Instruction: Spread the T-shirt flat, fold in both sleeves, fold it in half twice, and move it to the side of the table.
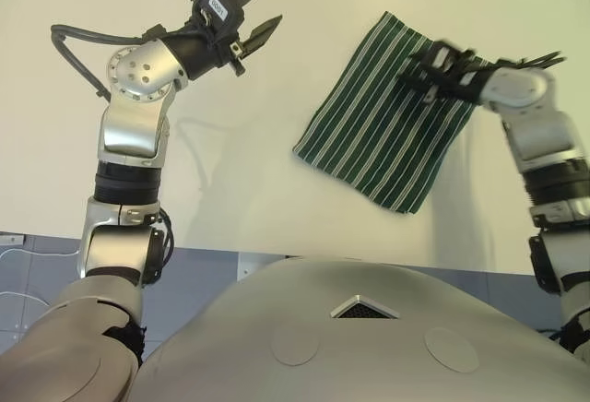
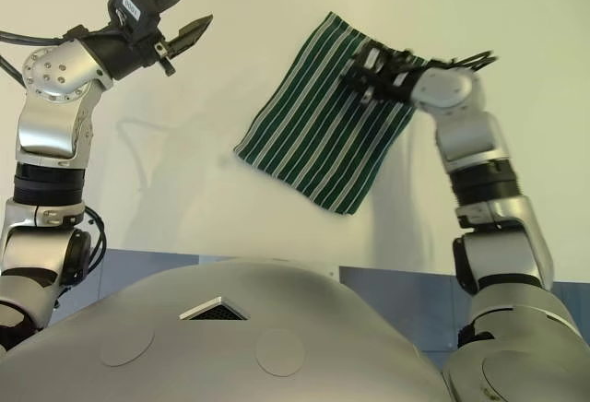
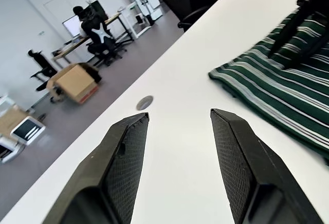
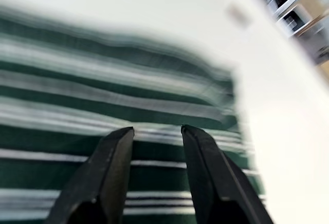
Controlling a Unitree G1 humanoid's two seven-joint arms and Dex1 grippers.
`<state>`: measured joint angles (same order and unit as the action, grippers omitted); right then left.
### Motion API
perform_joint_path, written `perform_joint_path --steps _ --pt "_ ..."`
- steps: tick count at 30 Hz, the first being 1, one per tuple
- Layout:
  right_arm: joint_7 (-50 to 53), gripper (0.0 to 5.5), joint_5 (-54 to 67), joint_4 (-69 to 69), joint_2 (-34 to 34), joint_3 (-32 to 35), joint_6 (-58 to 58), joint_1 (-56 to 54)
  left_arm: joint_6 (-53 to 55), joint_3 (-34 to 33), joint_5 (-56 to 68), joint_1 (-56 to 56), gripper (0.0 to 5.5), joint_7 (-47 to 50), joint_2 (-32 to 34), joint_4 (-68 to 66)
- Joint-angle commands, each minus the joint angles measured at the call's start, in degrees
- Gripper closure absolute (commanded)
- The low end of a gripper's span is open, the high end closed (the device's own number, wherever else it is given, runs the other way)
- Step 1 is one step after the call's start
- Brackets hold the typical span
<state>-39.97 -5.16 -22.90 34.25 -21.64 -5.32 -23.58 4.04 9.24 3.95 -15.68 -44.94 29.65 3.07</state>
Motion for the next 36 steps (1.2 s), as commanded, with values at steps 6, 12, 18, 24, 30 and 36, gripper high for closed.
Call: perform_joint_path --steps 6,12,18,24,30,36 --pt "19.06 3.77 -11.23 -16.30 -13.58 -1.85 21.16 -14.56 -19.19 4.76 -7.76 18.02 3.30 -14.24 19.60 9.81" --pt "-2.52 3.77 2.04 19.44 9.91 5.78 25.66 10.32 -28.54 11.98 -20.29 14.61 2.75 -7.62 14.31 2.53" --pt "-16.33 3.77 6.99 30.61 27.98 13.55 27.88 30.65 -31.46 15.87 -23.35 14.02 1.99 -2.59 9.64 -2.26" --pt "-12.76 3.77 -5.80 28.35 25.19 9.67 35.69 31.83 -35.57 21.60 -28.51 6.38 1.99 -2.36 7.48 -11.02" --pt "-8.04 3.77 -12.82 25.26 21.85 7.86 39.56 28.99 -37.83 24.72 -28.45 1.66 2.68 -2.87 6.10 -18.73" --pt "-6.85 3.77 -15.42 20.14 20.04 5.39 40.94 25.34 -38.52 27.30 -28.27 -0.93 3.94 -2.89 3.40 -24.33"
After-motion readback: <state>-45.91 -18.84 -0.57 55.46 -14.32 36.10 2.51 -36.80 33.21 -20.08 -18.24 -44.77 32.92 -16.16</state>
